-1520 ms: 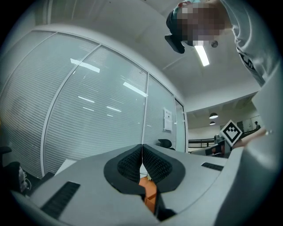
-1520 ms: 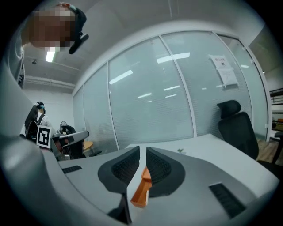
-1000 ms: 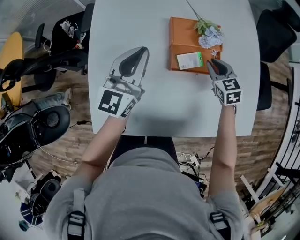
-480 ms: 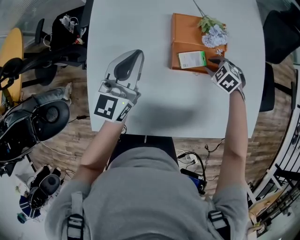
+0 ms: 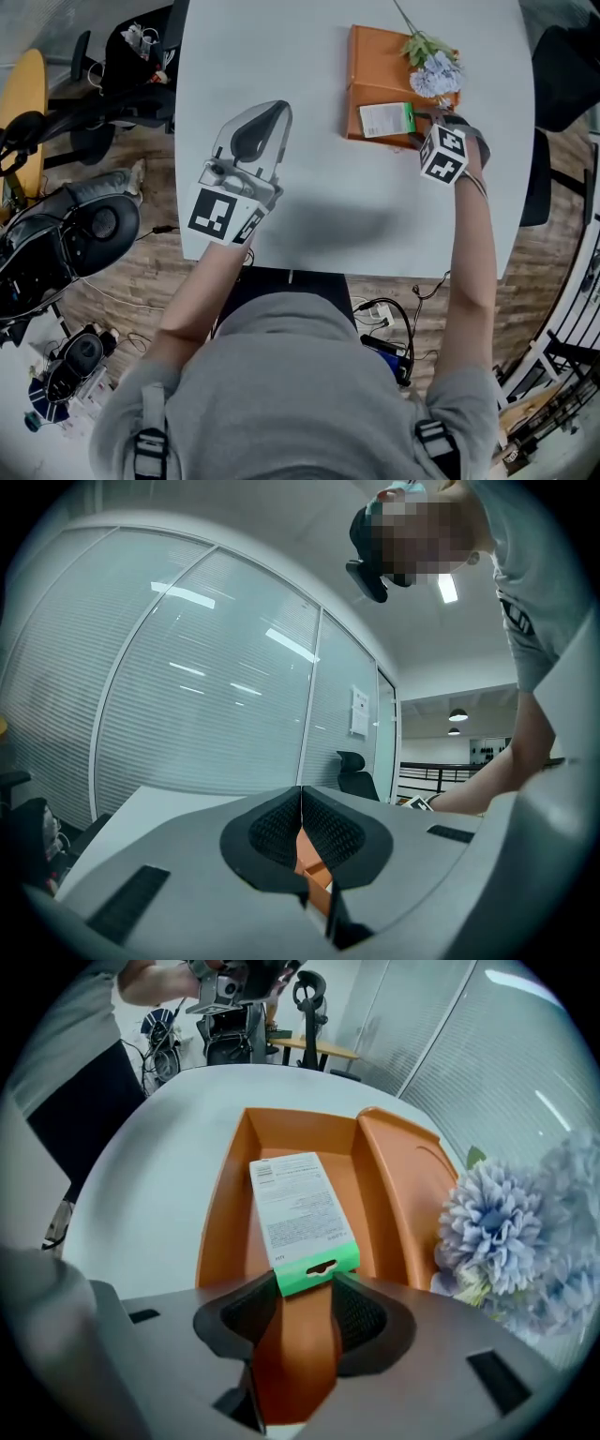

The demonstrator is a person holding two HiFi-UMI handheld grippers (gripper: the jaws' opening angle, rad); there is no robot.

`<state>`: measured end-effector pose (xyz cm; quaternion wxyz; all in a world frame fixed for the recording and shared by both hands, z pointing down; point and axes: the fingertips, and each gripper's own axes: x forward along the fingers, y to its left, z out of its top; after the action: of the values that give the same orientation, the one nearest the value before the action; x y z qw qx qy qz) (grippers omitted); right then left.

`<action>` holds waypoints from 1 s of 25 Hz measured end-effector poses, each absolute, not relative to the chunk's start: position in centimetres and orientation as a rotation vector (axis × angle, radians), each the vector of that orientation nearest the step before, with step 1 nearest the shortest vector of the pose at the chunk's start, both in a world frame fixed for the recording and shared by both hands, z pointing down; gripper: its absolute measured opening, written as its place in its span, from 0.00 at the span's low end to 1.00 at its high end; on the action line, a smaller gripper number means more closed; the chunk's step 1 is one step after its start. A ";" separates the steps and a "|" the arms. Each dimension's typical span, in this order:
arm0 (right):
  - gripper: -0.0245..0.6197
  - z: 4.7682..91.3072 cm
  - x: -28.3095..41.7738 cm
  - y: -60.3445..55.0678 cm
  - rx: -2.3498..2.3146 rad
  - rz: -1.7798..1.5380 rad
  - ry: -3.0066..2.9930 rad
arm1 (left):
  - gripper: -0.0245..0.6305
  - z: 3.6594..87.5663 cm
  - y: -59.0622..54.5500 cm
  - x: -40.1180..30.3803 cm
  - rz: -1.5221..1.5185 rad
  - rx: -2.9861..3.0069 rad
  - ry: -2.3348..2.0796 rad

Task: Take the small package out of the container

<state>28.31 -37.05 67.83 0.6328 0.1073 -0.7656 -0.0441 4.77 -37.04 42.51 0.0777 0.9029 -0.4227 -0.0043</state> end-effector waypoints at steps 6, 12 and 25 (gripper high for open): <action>0.20 67.0 26.9 -38.2 0.406 -0.216 -1.801 | 0.07 42.8 -37.1 4.1 -0.007 2.693 -1.274; 0.12 64.0 26.2 -38.2 0.530 -0.183 -1.907 | 0.07 42.5 -37.1 3.7 -0.017 2.695 -1.282; 0.11 52.3 24.6 -35.4 0.952 0.136 -2.293 | 0.07 39.0 -36.7 0.5 -0.082 2.700 -1.384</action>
<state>24.62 -35.44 52.29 0.3217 0.3624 -0.8732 0.0517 0.54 -36.69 39.01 0.0531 0.8883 -0.4554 -0.0269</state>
